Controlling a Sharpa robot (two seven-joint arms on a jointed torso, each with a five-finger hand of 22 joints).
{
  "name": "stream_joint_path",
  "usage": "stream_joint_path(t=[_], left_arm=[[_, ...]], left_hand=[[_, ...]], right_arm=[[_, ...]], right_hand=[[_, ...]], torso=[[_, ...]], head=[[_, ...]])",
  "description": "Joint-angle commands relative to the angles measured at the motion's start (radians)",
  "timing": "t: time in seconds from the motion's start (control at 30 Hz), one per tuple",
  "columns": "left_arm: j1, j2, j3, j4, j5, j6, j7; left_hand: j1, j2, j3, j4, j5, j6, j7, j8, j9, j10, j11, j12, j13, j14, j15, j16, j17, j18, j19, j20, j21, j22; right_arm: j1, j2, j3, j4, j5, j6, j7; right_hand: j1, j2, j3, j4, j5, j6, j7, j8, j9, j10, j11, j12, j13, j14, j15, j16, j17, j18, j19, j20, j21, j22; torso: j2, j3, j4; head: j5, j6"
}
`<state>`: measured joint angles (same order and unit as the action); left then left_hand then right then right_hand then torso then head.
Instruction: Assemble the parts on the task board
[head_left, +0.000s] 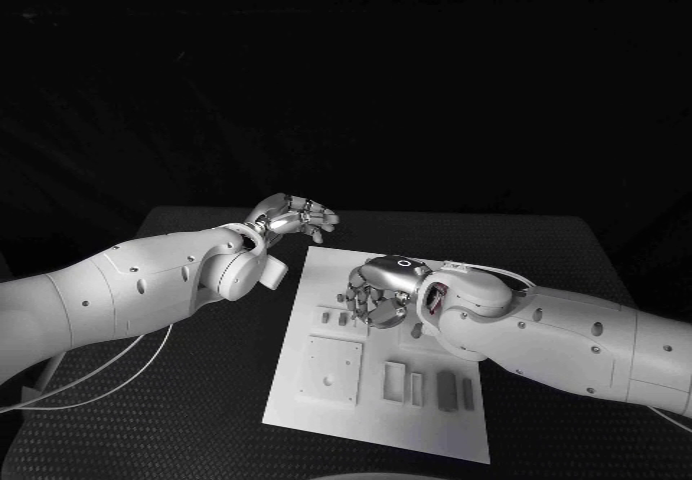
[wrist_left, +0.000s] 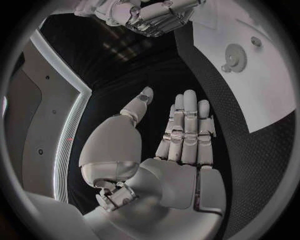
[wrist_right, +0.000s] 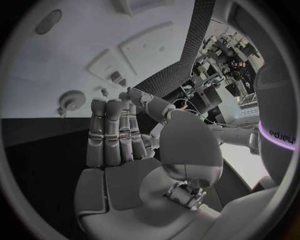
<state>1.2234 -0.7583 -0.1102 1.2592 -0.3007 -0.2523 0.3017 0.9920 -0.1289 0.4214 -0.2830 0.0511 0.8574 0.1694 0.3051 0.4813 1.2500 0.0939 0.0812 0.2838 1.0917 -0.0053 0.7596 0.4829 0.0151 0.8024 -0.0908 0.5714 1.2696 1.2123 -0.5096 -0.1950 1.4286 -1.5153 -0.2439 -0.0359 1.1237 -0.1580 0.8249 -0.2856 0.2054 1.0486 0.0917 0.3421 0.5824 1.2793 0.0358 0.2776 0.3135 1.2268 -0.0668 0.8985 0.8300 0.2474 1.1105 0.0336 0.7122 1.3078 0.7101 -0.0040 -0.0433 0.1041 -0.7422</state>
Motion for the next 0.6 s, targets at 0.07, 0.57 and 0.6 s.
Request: stream_joint_path(t=[0.07, 0.57, 0.6], left_arm=[[0.001, 0.004, 0.001, 0.002, 0.006, 0.001, 0.008], [0.001, 0.009, 0.001, 0.001, 0.006, 0.003, 0.007], [0.001, 0.009, 0.001, 0.001, 0.006, 0.003, 0.007]], left_hand=[[0.005, 0.005, -0.005, 0.004, -0.002, -0.006, 0.001, 0.001, -0.001, -0.006, -0.001, -0.006, -0.002, 0.008, 0.002, -0.006, 0.001, -0.005, 0.004, -0.01, -0.007, 0.001], [0.005, 0.004, -0.004, 0.004, -0.002, -0.006, 0.001, 0.002, -0.001, -0.006, 0.0, -0.006, -0.002, 0.008, 0.002, -0.007, 0.003, -0.006, 0.004, -0.01, -0.008, 0.002], [0.005, 0.004, -0.004, 0.004, -0.002, -0.006, 0.001, 0.002, -0.001, -0.006, 0.0, -0.006, -0.002, 0.008, 0.002, -0.007, 0.003, -0.006, 0.004, -0.01, -0.008, 0.002]], right_arm=[[-0.016, 0.013, -0.014, -0.004, -0.086, 0.018, -0.019], [-0.043, 0.031, -0.041, 0.025, -0.197, 0.01, -0.037], [-0.046, 0.032, -0.042, 0.027, -0.205, 0.01, -0.037]], right_hand=[[-0.003, 0.011, -0.007, -0.002, 0.004, 0.002, 0.008, 0.006, 0.001, -0.002, 0.002, -0.004, 0.002, -0.001, -0.002, -0.007, 0.001, 0.014, -0.002, -0.003, 0.004, 0.021], [-0.001, 0.011, -0.009, -0.003, 0.006, 0.003, 0.007, 0.006, 0.004, -0.001, 0.002, -0.005, 0.004, 0.0, -0.002, -0.008, 0.002, 0.014, -0.001, -0.004, 0.006, 0.021], [-0.001, 0.011, -0.009, -0.003, 0.006, 0.003, 0.007, 0.006, 0.004, 0.0, 0.002, -0.005, 0.004, 0.0, -0.002, -0.008, 0.002, 0.014, -0.001, -0.004, 0.006, 0.021]], torso=[[0.001, 0.0012, 0.0012], [0.001, 0.0037, -0.0021], [0.002, 0.0039, -0.002]], head=[[0.011, -0.007], [0.024, -0.019], [0.024, -0.018]])
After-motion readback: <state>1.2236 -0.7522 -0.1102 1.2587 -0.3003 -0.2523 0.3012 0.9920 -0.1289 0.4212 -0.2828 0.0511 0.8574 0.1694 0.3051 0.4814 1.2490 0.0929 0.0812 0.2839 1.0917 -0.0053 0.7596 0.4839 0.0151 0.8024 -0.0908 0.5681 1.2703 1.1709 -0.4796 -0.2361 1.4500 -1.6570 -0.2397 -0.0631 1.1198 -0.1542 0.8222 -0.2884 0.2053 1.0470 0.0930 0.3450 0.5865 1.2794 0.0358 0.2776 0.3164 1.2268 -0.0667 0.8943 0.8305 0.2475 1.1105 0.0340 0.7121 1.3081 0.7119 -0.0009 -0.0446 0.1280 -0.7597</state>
